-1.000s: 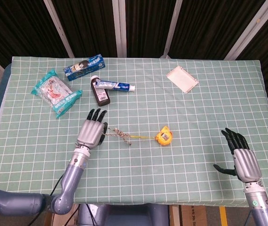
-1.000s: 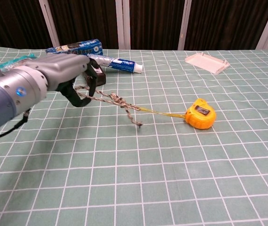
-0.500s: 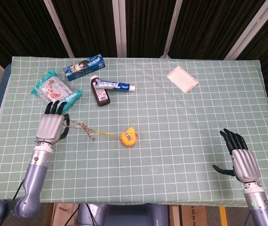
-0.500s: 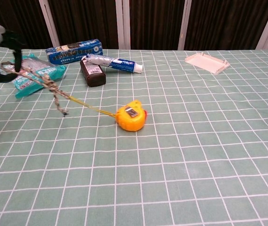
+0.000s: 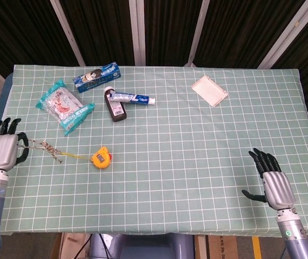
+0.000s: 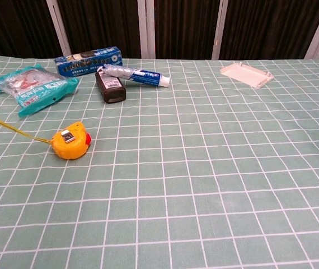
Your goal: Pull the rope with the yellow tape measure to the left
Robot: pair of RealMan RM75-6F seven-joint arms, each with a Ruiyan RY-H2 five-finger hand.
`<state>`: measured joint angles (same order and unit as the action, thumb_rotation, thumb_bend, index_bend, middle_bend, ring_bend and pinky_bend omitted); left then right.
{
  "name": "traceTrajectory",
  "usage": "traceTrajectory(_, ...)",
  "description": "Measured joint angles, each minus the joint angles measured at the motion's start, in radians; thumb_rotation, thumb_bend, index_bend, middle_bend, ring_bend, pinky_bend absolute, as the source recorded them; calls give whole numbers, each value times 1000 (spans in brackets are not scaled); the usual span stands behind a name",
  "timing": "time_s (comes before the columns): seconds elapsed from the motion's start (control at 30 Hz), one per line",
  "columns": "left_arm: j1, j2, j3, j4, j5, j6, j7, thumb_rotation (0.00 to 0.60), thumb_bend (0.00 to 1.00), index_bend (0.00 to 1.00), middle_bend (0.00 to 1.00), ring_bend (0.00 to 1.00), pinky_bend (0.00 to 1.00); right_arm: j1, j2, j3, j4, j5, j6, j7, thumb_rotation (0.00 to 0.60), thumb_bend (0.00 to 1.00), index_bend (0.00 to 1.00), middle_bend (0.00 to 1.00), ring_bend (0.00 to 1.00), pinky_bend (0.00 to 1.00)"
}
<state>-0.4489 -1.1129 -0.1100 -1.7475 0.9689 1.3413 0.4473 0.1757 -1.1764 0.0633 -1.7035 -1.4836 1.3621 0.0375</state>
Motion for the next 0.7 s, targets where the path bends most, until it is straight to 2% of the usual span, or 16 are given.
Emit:
traceTrajectory(0.13, 32, 15, 3, 40, 8, -8, -50, 600, 523, 575, 83, 0, 38, 3, -1, -1, -2, 3, -6, -2, 600, 114, 0, 0, 0, 0)
traceTrajectory(0.23, 49, 19, 4, 54, 15, -13, -74, 600, 497, 514, 54, 0, 31, 5, -3, -2, -3, 4, -11, -6, 600, 114, 0, 0, 0, 0)
traceTrajectory(0.3, 57, 21, 5, 55, 21, -15, -87, 600, 416, 411, 17, 0, 14, 7, -3, -2, -3, 2, -13, -7, 600, 114, 0, 0, 0, 0)
traceTrajectory(0.43, 84, 31, 13, 36, 47, -11, -126, 600, 200, 133, 0, 0, 0, 9, -4, -4, 0, 1, -16, -10, 600, 114, 0, 0, 0, 0)
traceTrajectory(0.5, 97, 36, 18, 24, 65, -5, -142, 600, 142, 39, 0, 0, 0, 10, -5, -4, 2, 0, -18, -11, 600, 114, 0, 0, 0, 0)
traceTrajectory(0.57, 115, 41, 26, 7, 91, 12, -162, 600, 114, 1, 0, 0, 0, 12, -5, -7, 3, -1, -21, -13, 600, 114, 0, 0, 0, 0)
traceTrajectory(0.7, 175, 43, 58, -25, 184, 87, -217, 600, 84, 0, 0, 0, 0, 14, -5, -12, 7, -10, -24, -24, 600, 114, 0, 0, 0, 0)
